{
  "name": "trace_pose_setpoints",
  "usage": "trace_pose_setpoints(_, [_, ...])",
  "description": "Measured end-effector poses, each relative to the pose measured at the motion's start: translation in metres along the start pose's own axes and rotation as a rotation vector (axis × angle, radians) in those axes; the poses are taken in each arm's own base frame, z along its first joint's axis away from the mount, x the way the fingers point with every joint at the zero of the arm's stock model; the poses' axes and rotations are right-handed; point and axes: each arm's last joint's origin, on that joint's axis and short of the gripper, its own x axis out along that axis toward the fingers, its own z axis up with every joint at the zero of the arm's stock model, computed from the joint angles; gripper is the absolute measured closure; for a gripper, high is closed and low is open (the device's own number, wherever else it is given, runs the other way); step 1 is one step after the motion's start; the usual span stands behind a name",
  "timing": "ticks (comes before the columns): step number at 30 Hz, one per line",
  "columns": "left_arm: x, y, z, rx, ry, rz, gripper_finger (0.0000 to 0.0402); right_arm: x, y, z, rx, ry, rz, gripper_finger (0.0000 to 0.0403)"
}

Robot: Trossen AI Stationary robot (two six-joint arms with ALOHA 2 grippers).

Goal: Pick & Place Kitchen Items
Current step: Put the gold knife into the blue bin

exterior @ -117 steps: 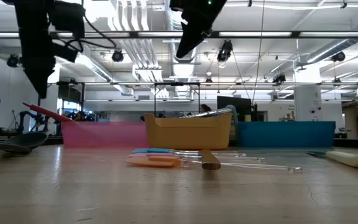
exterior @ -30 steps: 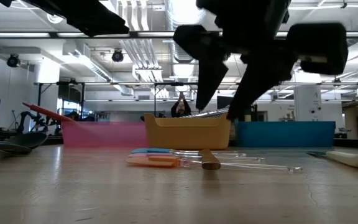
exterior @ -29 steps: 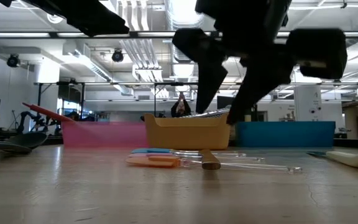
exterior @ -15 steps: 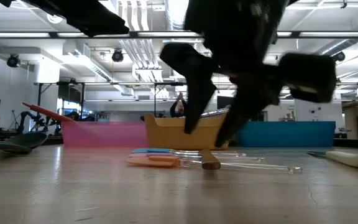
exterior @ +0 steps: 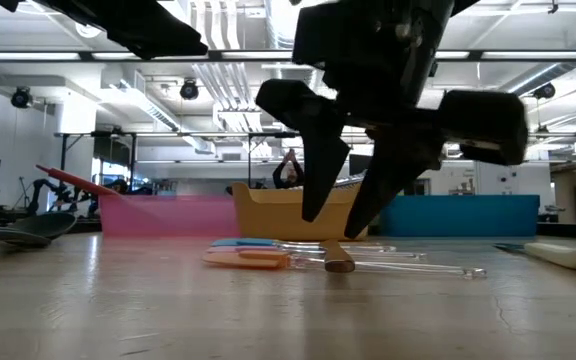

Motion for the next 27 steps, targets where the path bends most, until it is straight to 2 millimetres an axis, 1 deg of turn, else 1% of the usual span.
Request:
trace_pose_setpoints(4, [0.000, 0.000, 0.000, 0.000, 0.000, 0.000, 0.0200, 0.009, -0.007, 0.000, 0.013, 0.011, 0.006, 0.0260])
trace_pose_setpoints(9, [0.000, 0.000, 0.000, 0.000, 0.000, 0.000, 0.0200, 0.022, -0.010, 0.003, 0.018, 0.050, 0.078, 0.0275])
trace_pose_setpoints(12, [0.000, 0.000, 0.000, 0.001, 0.003, 0.000, 0.0200, 0.023, -0.012, 0.005, 0.013, 0.091, 0.108, 0.0280])
trace_pose_setpoints(19, [0.000, 0.000, -0.002, 0.006, 0.015, -0.001, 0.0200, 0.007, -0.022, 0.018, 0.010, 0.080, 0.105, 0.0285])
trace_pose_setpoints(23, [0.000, 0.000, -0.002, 0.007, 0.016, -0.001, 0.0200, -0.010, -0.029, 0.025, 0.012, 0.077, 0.102, 0.0273])
trace_pose_setpoints(27, [0.000, 0.000, -0.002, 0.007, 0.017, -0.001, 0.0200, -0.015, -0.030, 0.025, 0.011, 0.107, 0.122, 0.0253])
